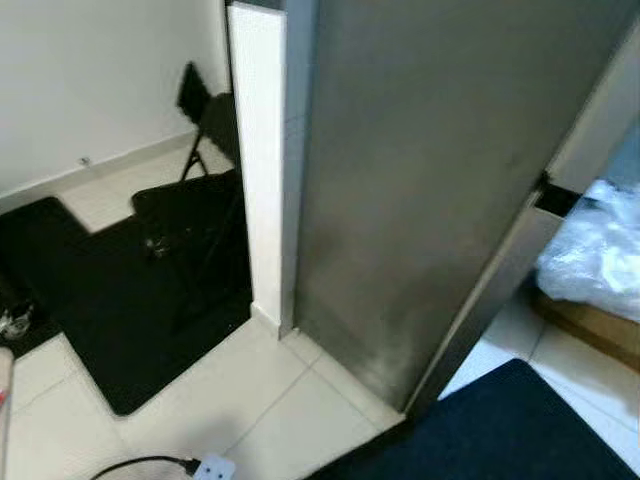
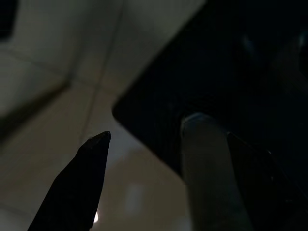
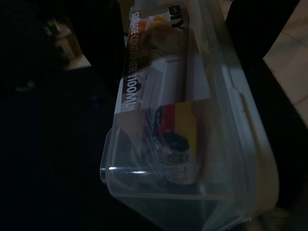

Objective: Restocking fridge

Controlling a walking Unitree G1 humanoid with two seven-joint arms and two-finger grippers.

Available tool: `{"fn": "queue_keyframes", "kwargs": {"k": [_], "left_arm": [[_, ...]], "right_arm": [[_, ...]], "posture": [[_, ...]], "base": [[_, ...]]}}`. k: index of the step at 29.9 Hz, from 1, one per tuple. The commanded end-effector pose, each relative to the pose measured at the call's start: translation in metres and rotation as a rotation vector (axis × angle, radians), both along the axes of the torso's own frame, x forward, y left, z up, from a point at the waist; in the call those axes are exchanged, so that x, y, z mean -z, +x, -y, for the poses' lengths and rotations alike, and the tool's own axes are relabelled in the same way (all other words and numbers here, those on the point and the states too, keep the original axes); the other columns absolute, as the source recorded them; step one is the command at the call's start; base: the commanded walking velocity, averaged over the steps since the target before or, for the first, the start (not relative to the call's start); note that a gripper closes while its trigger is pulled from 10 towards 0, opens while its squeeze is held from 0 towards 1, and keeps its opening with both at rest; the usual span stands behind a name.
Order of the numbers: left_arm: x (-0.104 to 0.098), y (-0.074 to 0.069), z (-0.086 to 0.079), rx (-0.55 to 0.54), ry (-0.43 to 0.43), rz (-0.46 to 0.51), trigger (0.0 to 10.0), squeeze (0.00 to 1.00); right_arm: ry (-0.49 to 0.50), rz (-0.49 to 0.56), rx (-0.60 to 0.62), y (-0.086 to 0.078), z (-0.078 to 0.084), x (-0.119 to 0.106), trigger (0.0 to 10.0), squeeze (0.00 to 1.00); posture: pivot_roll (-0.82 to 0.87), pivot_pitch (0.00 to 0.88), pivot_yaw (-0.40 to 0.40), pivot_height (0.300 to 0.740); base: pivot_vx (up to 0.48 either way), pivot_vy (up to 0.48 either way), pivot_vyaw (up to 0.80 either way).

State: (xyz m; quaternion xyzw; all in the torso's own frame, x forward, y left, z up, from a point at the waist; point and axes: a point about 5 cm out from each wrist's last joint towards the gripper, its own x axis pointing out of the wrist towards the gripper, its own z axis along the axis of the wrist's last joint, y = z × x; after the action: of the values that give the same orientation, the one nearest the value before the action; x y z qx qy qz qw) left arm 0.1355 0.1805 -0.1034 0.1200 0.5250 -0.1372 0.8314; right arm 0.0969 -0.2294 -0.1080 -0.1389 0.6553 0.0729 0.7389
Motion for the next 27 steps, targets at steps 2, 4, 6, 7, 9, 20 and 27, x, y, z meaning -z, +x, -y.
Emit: {"fn": "queue_keyframes", "kwargs": {"k": [2,4,6,7,9,20,27], "left_arm": [[0.0042,-0.013,-0.0024,-0.003,0.012,-0.043,10.0,0.0],[0.0042,-0.0128,-0.0025,-0.007,0.012,-0.044,10.0,0.0],[0.0042,-0.0126,-0.0025,-0.009,0.013,-0.044,10.0,0.0],[0.0042,-0.0124,-0.0023,-0.017,0.011,-0.043,10.0,0.0],[0.0042,-0.0123,-0.0023,-0.021,0.011,-0.043,10.0,0.0],[0.005,-0.0143,-0.0018,-0.039,0.018,-0.048,10.0,0.0],[0.0055,-0.0153,-0.001,-0.039,0.021,-0.053,10.0,0.0]], "right_arm": [[0.008,0.007,0.0,0.0018,-0.0036,0.0004,10.0,0.0],[0.007,0.006,0.001,0.0019,-0.0036,0.0003,10.0,0.0],[0.007,0.007,0.002,0.002,-0.0036,0.0003,10.0,0.0],[0.007,0.007,0.003,0.0022,-0.0036,0.0003,10.0,0.0],[0.007,0.008,0.005,0.0023,-0.0036,0.0003,10.0,0.0],[0.002,0.007,0.003,0.0026,-0.002,-0.0002,10.0,0.0],[-0.004,0.019,0.012,0.004,-0.0026,-0.0002,10.0,0.0]], "posture": [[-0.05,0.0,-0.023,0.74],[-0.05,0.0,-0.021,0.74],[-0.06,0.0,-0.019,0.74],[-0.06,0.0,-0.019,0.74],[-0.06,0.0,-0.019,0.74],[-0.06,0.0,-0.025,0.74],[-0.06,0.0,-0.025,0.74]], "base": [[0.0,0.0,-0.79],[0.0,0.0,-0.79],[0.0,0.0,-0.79],[0.0,0.0,-0.79],[0.0,0.0,-0.79],[0.0,0.0,-0.79],[0.0,0.0,-0.56]]}}
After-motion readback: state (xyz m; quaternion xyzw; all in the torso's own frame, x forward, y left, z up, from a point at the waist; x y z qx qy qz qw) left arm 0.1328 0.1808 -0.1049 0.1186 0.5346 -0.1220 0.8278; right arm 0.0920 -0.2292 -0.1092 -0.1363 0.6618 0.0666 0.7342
